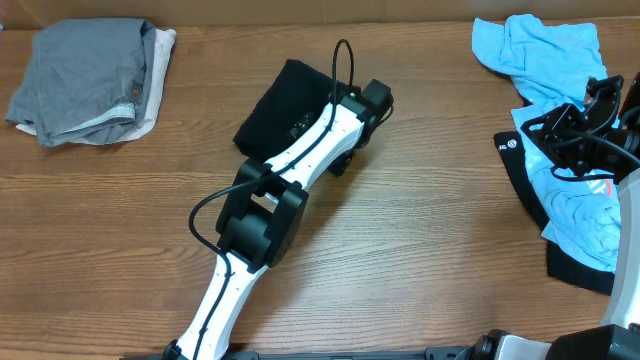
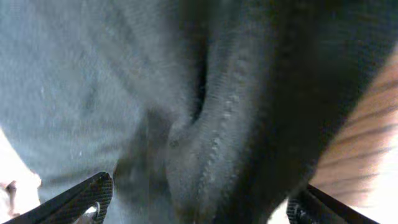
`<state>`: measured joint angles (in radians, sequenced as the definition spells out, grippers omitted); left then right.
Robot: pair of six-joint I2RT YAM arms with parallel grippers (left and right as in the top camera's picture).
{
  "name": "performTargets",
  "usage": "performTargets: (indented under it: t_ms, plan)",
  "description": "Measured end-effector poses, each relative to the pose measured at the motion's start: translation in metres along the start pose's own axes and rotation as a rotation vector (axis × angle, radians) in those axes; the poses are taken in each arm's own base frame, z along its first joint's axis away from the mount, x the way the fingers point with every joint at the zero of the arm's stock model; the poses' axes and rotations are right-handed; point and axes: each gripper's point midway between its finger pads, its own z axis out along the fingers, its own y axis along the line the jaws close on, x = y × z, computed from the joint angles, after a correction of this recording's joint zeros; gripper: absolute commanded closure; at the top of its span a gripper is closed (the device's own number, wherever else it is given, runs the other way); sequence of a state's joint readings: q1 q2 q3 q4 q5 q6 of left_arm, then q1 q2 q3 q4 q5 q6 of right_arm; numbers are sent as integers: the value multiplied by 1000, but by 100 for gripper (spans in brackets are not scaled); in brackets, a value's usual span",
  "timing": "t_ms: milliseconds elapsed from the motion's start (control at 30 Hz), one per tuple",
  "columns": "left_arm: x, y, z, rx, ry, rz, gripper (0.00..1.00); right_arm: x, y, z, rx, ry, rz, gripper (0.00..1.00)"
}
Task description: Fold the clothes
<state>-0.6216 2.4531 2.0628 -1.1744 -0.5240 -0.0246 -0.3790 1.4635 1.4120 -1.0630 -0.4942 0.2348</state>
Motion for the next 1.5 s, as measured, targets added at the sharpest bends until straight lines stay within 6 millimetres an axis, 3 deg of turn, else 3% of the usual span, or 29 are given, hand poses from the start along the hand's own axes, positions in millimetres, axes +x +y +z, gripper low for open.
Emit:
performTargets:
  t_ms: [333,600,700,733,833,933,1133,1233,1333,1500]
  plan:
    - [-15,-22,-11,164,-49,2,8,-1,-2,1,12,-2,0,75]
    - [-33,-33,-15,241,-118,-33,21,1,-6,5,18,16,6,75]
    - [-44,-28,-9,249,-158,-71,40,2,-7,5,24,20,2,75]
    - [-45,-27,-7,251,-163,-83,52,2,-7,5,26,19,2,75]
    - [-48,-18,1,248,-174,-109,66,2,-8,5,31,20,-2,75]
    - [-48,-14,5,250,-170,-119,96,2,-9,5,35,19,-4,75]
    - [-46,-9,6,222,-163,-123,96,4,-9,5,37,25,-3,75]
    - [-35,2,1,185,-114,-103,96,3,-9,5,37,25,-4,75]
    - [-34,26,-12,162,-105,-110,96,4,-9,5,37,25,-4,75]
    - [-46,112,-53,111,-190,-206,96,3,-9,5,38,24,-4,75]
